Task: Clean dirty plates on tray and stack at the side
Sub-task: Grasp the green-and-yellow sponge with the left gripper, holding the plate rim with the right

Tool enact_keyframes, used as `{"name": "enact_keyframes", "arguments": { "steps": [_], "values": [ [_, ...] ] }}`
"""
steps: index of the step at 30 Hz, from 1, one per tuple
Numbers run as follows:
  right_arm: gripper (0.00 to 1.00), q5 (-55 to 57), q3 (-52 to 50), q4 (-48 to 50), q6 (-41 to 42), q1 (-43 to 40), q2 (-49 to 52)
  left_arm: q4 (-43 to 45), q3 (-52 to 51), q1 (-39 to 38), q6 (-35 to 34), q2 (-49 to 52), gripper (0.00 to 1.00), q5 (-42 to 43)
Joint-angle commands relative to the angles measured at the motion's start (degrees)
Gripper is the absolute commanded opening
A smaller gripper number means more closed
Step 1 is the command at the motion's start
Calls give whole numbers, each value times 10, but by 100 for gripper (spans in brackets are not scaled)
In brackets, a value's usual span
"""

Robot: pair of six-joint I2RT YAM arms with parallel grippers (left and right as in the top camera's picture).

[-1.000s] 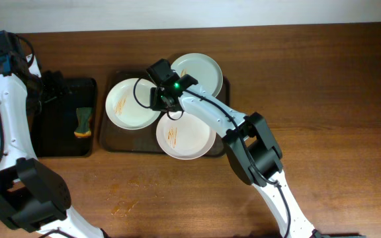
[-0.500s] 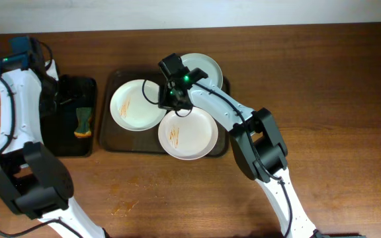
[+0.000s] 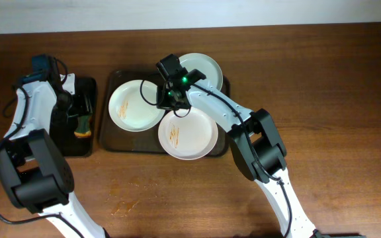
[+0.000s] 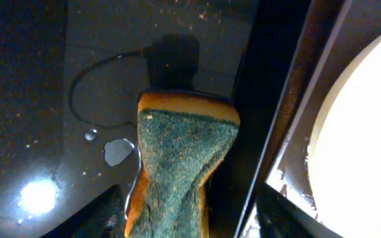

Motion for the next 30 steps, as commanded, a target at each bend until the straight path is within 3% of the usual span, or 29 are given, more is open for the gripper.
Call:
{"name": "enact_keyframes", "arguments": {
  "steps": [1, 7, 16, 18, 19, 25, 26, 27, 30],
  "values": [
    [4, 5, -4, -2, -12, 4, 10, 10, -8, -2, 0, 6, 58, 2],
    [4, 6, -4, -2, -12, 4, 10, 3, -10, -2, -2, 6, 58, -43],
    [4, 6, -4, -1, -12, 4, 10, 35, -63, -2, -24, 6, 56, -45],
    [4, 6, -4, 0, -13, 4, 10, 51, -73, -2, -24, 6, 47, -45],
    [4, 6, -4, 0, -12, 4, 10, 59, -78, -2, -24, 6, 31, -45],
    [4, 5, -4, 3, -13, 4, 10, 119, -123, -2, -24, 6, 26, -41],
    [4, 5, -4, 4, -13, 4, 10, 123, -123, -2, -24, 6, 18, -41],
    [4, 5, -4, 4, -13, 4, 10, 125, -123, -2, -24, 6, 1, -41],
    [4, 5, -4, 4, -12, 4, 10, 123, -110, -2, -24, 5, 1, -31]
  ]
}}
